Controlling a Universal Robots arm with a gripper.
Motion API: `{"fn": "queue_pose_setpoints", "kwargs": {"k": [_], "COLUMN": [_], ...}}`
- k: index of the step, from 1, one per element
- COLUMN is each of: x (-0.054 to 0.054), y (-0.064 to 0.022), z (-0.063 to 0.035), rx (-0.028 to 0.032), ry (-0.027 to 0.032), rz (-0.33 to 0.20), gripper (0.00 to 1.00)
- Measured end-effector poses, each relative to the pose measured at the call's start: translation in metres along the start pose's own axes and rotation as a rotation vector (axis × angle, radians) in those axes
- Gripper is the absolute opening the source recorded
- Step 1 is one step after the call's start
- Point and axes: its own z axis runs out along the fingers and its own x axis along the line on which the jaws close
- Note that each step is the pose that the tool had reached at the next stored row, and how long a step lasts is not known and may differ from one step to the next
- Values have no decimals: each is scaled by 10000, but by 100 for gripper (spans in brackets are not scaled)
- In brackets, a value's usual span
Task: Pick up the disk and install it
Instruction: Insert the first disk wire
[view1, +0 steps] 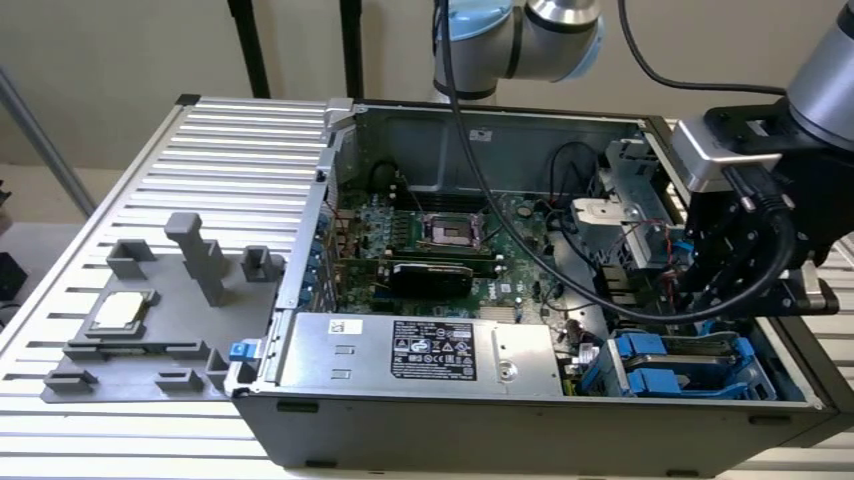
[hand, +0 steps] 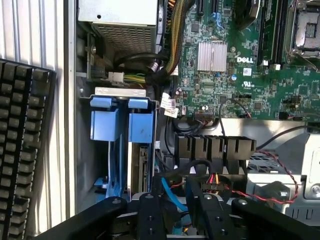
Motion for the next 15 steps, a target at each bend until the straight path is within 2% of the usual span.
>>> {"fn": "queue_pose_setpoints", "kwargs": {"k": [4, 8, 12, 15], "x": [5, 110, 234, 282], "y": [106, 129, 130, 76], "z": [-5, -11, -18, -18], "rx": [-2, -16, -100, -165], "ry": [-2, -2, -3, -30], "rz": [-30, -22, 1, 5], "gripper": [34, 34, 34, 34]}}
